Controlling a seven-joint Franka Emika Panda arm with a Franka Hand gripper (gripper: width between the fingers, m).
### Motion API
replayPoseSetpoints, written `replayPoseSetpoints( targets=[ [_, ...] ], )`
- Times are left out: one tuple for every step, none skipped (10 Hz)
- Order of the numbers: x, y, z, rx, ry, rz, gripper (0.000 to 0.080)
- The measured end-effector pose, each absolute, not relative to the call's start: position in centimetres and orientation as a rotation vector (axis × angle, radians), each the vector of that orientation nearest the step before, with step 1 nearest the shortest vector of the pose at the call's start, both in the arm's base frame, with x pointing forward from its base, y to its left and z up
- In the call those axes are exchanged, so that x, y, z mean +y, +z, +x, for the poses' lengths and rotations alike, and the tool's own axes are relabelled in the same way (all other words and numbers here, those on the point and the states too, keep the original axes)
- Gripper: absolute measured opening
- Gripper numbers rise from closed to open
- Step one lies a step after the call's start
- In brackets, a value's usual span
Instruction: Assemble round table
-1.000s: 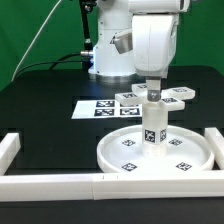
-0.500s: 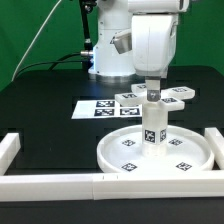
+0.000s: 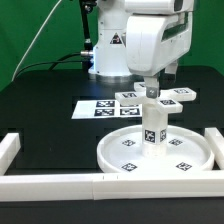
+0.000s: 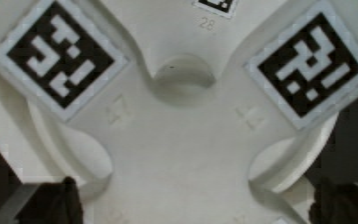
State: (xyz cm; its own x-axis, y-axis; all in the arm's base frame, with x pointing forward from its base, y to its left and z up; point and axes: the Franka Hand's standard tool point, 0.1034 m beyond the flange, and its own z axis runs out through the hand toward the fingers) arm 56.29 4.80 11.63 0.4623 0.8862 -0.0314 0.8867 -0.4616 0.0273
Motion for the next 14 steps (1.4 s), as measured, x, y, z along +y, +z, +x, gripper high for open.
replayPoseSetpoints(
  targets=[
    [4.68,11.39,56.21,1.598,-0.024,2.660,0.0649],
    [4.59,11.35,56.18,1.587,-0.025,2.667,0.0649],
    [4.35,11.21,56.14,1.580,-0.027,2.671,0.0649],
    [4.38,10.96,56.06,1.580,-0.032,2.672,0.0649],
    [4.53,10.75,56.12,1.575,-0.027,2.674,0.0649],
    [4.57,10.70,56.18,1.568,-0.023,2.677,0.0649],
    [4.57,10.65,56.21,1.559,-0.023,2.682,0.0649],
    [4.56,10.56,56.18,1.557,-0.026,2.684,0.0649],
    [4.53,10.55,56.18,1.557,-0.026,2.684,0.0649],
    [4.50,10.56,56.19,1.549,-0.025,2.689,0.0550],
    [4.33,10.56,56.20,1.513,-0.025,2.708,0.0439],
    [4.26,10.54,56.19,1.510,-0.026,2.709,0.0439],
    [4.28,10.54,56.19,1.496,-0.025,2.718,0.0440],
    [4.31,10.53,56.18,1.342,-0.021,2.798,0.0440]
  ],
)
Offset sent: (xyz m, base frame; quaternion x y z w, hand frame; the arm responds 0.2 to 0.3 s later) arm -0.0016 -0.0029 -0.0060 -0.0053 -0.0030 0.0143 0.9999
